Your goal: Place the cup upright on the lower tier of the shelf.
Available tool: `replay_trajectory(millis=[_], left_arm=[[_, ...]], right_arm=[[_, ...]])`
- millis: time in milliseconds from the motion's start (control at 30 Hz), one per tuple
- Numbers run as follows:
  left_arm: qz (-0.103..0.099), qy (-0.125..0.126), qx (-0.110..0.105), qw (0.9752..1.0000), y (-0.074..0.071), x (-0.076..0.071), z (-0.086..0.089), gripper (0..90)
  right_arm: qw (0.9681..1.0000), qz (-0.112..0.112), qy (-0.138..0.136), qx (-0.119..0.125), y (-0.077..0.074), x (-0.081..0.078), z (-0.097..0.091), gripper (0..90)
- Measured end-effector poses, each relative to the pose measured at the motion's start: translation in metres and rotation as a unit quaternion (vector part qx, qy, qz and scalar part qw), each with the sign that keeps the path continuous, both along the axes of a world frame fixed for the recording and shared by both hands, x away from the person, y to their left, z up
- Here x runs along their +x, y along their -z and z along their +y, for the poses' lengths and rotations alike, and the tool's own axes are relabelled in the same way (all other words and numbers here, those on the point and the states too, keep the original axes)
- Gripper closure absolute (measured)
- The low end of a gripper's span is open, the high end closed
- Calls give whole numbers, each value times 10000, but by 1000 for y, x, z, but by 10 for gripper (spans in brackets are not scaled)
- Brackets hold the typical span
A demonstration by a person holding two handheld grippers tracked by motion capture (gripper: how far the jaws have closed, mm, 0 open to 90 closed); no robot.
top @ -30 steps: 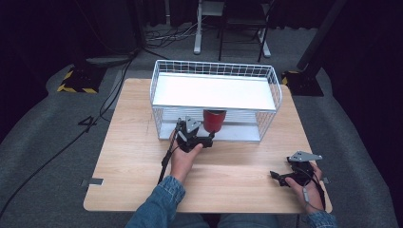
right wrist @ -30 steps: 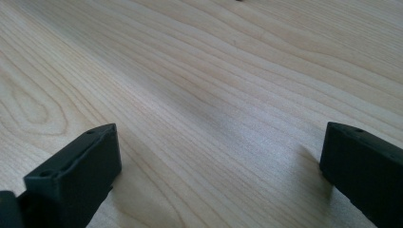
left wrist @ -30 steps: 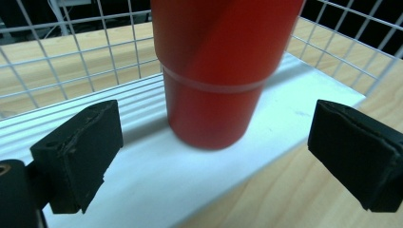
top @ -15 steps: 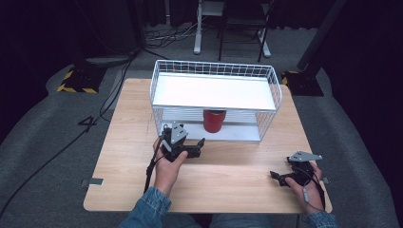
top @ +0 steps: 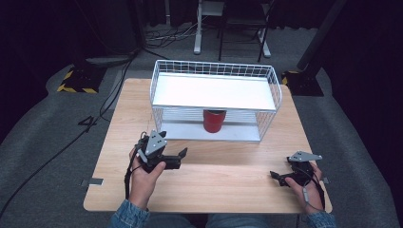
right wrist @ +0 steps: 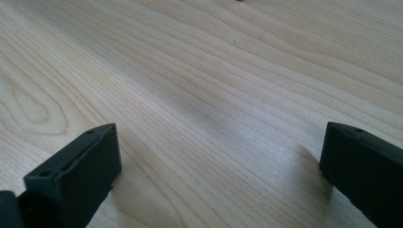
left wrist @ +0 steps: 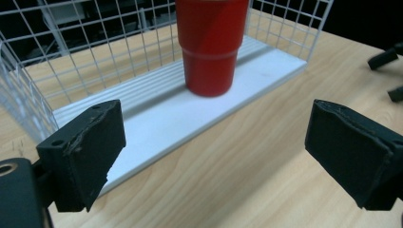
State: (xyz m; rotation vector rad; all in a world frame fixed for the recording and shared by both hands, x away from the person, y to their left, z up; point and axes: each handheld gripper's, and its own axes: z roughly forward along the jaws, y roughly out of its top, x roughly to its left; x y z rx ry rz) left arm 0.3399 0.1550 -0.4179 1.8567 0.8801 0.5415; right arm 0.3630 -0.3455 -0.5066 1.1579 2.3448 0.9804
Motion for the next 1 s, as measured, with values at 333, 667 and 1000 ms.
replay_trajectory(millis=[333, 667, 1000], left_arm=[[266, 228, 139, 9993, 4, -15, 42, 52], [679, 43, 311, 9972, 22, -18, 84, 61], [1153, -444, 501, 9911, 46, -20, 112, 86]], right_arm=[[10000, -2, -1, -1, 0, 0, 0, 3], [10000, -2, 1, 0, 0, 0, 0, 3], [10000, -1, 1, -1, 0, 0, 0, 3]])
